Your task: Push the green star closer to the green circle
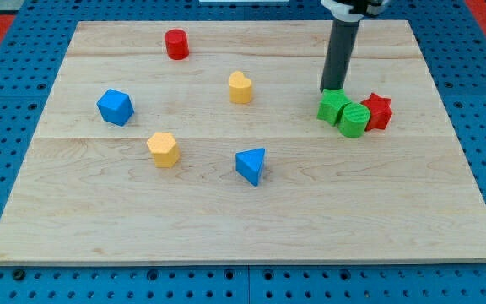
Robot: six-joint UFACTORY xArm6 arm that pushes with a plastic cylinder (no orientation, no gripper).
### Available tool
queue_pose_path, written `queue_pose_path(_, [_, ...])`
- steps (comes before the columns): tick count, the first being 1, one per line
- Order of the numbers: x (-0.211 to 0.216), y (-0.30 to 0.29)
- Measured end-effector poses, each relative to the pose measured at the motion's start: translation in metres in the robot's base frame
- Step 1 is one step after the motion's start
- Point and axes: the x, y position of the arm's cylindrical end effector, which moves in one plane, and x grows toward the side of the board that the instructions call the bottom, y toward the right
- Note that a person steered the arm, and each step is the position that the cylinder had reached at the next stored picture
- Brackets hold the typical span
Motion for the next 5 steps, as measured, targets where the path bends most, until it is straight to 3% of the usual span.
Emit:
queue_pose_path(4, [0.001, -0.023])
queue_pose_path(5, [-0.016, -0.047])
